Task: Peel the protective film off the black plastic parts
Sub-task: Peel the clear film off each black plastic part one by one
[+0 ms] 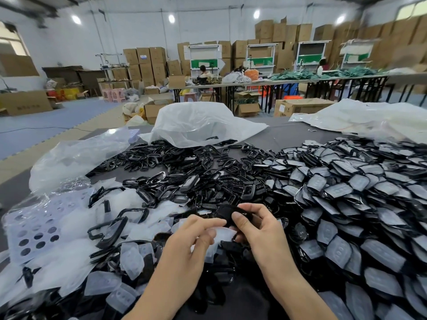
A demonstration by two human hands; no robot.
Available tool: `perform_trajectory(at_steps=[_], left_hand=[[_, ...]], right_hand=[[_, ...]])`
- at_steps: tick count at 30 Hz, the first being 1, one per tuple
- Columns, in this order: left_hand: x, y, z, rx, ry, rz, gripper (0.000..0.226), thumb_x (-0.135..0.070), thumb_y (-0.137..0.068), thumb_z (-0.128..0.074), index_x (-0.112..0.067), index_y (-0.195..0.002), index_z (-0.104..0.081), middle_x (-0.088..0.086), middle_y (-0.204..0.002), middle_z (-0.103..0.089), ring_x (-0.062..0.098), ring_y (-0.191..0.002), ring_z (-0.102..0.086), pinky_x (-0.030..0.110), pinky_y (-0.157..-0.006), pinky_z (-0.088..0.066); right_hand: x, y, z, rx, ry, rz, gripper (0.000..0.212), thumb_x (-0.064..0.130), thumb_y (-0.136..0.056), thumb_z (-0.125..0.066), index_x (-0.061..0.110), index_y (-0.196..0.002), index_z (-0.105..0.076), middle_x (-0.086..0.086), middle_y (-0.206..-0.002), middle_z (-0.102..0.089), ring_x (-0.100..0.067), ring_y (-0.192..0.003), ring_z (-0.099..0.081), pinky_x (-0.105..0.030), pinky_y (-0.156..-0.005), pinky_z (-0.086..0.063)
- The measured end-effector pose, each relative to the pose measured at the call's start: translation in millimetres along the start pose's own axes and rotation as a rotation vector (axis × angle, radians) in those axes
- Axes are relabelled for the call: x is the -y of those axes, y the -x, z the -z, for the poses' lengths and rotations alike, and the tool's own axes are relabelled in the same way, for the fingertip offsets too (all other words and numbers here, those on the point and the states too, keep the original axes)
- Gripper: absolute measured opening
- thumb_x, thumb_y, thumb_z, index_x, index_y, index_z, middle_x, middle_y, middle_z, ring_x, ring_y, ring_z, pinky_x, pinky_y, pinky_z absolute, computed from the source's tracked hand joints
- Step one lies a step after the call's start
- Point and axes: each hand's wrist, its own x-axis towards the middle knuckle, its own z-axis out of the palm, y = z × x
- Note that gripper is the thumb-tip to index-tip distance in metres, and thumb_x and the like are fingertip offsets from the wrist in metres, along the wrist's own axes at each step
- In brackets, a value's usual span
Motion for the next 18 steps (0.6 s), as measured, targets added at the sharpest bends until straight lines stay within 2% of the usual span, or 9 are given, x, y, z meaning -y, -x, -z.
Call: perform_trajectory(at_steps=[2,5,9,12,15,18], left_hand=[[1,-1,-2,-0.020,0.025,0.063,0.031,-0.021,-0.096,-0.061,-0.051,-0.103,-0.066,-0.018,-0.094,-0.068,0.002,-0.093,-0.064,0.008,-0.077,-0.044],[3,-3,-4,-0.114,0.165,0.168,0.025,-0.018,-0.090,-0.069,-0.043,-0.089,-0.069,-0.011,-0.080,-0.072,0.002,-0.075,-0.066,0.010,-0.067,-0.047],[5,-6,-3,-0.237,0.284,0.269,0.012,-0.027,-0.087,-0.071,-0.037,-0.083,-0.068,-0.007,-0.078,-0.072,0.008,-0.065,-0.067,0.014,-0.058,-0.045],[5,-6,-3,-0.281,0.378,0.295,0.011,-0.022,-0.086,-0.073,-0.030,-0.080,-0.068,-0.008,-0.086,-0.072,0.011,-0.062,-0.067,0.013,-0.058,-0.047],[3,-6,-3,-0.261,0.415,0.299,0.009,-0.023,-0.087,-0.072,-0.029,-0.080,-0.069,0.001,-0.077,-0.073,0.012,-0.062,-0.066,0.012,-0.060,-0.048],[5,-6,-5,-0.266,0.429,0.295,0.010,-0.021,-0.088,-0.071,-0.029,-0.082,-0.068,0.002,-0.073,-0.072,0.015,-0.062,-0.067,0.020,-0.065,-0.053]], right_hand=[[-1,2,-2,0.037,0.005,-0.003,0.010,0.012,-0.092,-0.070,0.021,-0.097,-0.069,-0.006,-0.080,-0.076,-0.013,-0.068,-0.071,-0.019,-0.061,-0.054],[0,6,-7,0.114,-0.031,-0.036,0.016,0.012,-0.090,-0.071,0.027,-0.085,-0.072,-0.003,-0.068,-0.069,-0.013,-0.067,-0.067,-0.022,-0.064,-0.056],[4,8,-8,0.140,-0.115,-0.073,0.008,0.007,-0.088,-0.072,0.015,-0.091,-0.071,-0.014,-0.077,-0.074,-0.021,-0.070,-0.073,-0.024,-0.066,-0.059],[7,10,-11,0.171,-0.146,-0.073,0.006,0.015,-0.082,-0.074,0.018,-0.088,-0.073,-0.016,-0.080,-0.075,-0.021,-0.073,-0.074,-0.023,-0.069,-0.058],[7,12,-14,0.229,-0.185,-0.082,0.013,0.024,-0.076,-0.076,0.021,-0.088,-0.076,-0.014,-0.086,-0.076,-0.026,-0.086,-0.076,-0.023,-0.075,-0.059],[6,12,-14,0.255,-0.218,-0.114,0.017,0.029,-0.078,-0.074,0.020,-0.092,-0.077,-0.013,-0.092,-0.077,-0.030,-0.093,-0.075,-0.023,-0.078,-0.059]])
